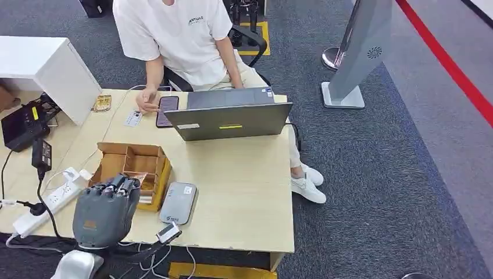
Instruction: Pass the card to the sensor for recognition and then transmit it.
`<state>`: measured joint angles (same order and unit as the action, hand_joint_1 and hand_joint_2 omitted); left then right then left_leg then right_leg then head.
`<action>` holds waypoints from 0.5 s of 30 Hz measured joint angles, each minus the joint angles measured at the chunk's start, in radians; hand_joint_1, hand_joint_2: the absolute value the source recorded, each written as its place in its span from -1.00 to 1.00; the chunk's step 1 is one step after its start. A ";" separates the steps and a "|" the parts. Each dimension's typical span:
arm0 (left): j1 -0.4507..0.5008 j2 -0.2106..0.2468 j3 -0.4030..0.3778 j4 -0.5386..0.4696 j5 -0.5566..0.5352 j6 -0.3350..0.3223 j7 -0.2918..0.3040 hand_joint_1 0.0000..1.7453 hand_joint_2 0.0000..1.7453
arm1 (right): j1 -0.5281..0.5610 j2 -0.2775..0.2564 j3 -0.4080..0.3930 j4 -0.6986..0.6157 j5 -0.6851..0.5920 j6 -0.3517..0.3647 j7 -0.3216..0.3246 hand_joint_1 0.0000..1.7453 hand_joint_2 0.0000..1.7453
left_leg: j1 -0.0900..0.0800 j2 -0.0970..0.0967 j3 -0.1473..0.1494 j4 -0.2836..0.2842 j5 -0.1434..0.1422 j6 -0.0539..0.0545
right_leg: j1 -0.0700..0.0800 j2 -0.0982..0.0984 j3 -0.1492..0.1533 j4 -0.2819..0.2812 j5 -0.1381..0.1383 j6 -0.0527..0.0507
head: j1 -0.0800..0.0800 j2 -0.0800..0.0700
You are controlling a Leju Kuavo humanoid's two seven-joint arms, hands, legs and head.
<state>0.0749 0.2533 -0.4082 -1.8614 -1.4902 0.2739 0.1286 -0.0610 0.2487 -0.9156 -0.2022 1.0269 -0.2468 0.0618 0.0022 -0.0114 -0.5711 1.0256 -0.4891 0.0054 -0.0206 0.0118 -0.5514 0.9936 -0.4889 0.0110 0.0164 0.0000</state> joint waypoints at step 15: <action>-0.591 -0.014 0.133 0.366 0.030 0.029 -0.009 1.00 1.00 | -0.017 0.004 0.035 0.002 0.109 0.000 0.028 -1.00 1.00 | 0.000 -0.001 0.000 0.000 0.007 -0.001 | 0.000 0.000 0.000 0.001 0.006 -0.001 | -0.001 0.000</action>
<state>-0.5157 0.2392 -0.2748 -1.4957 -1.4604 0.3029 0.1191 -0.0785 0.2529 -0.8801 -0.2003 1.1357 -0.2468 0.0896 0.0023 -0.0120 -0.5714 1.0258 -0.4823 0.0044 -0.0205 0.0114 -0.5516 0.9945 -0.4830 0.0102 0.0156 0.0000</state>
